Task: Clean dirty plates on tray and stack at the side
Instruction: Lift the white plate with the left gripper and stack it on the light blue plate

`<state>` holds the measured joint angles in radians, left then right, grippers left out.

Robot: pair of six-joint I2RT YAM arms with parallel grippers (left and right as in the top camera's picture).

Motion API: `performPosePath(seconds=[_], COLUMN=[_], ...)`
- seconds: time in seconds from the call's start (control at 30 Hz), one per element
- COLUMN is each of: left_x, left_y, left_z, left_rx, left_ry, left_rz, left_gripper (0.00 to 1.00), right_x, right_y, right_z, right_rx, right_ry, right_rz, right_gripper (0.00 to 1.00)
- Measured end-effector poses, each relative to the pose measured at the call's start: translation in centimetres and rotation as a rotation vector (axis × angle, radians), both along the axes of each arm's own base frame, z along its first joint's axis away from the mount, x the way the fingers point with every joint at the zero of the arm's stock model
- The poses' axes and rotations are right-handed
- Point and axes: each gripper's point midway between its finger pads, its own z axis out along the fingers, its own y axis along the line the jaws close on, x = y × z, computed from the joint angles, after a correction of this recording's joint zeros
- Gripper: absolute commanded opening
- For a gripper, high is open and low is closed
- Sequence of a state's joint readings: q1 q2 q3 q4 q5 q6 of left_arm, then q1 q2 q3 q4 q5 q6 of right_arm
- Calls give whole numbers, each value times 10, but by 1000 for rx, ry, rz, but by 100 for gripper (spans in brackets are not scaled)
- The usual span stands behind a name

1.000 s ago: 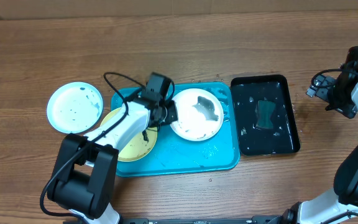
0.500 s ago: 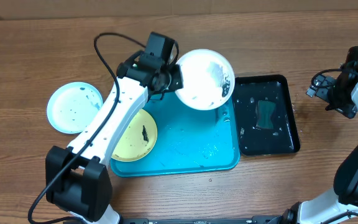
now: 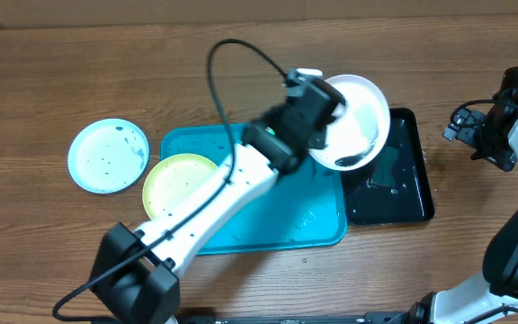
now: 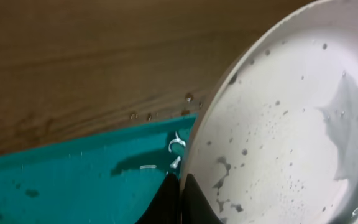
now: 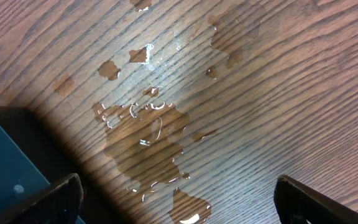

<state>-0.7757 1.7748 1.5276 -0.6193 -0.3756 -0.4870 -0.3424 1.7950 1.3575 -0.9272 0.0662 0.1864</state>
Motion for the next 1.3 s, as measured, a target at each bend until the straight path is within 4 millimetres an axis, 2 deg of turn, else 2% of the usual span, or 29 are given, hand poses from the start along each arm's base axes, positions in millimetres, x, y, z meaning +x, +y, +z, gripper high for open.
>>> performPosePath(seconds=[0.27, 0.4, 0.57, 0.8, 0.93, 1.3], left_x=[-27, -41, -50, -47, -47, -46], left_y=[-46, -60, -63, -53, -53, -56], left_z=[47, 77, 98, 125, 132, 132], left_rx=[211, 341, 516, 652, 655, 622], left_ry=[-324, -480, -579, -656, -674, -676], left_rz=[-71, -90, -120, -61, -50, -55], left_gripper=[4, 4, 4, 4, 4, 4], right_x=[0, 0, 0, 0, 0, 0], right_y=[0, 0, 0, 0, 0, 0], right_z=[0, 0, 0, 0, 0, 0], right_rx=[0, 0, -1, 0, 0, 0], right_ry=[0, -1, -1, 0, 0, 0], right_rz=[-1, 0, 0, -1, 0, -1], right_gripper=[100, 100, 100, 100, 100, 100])
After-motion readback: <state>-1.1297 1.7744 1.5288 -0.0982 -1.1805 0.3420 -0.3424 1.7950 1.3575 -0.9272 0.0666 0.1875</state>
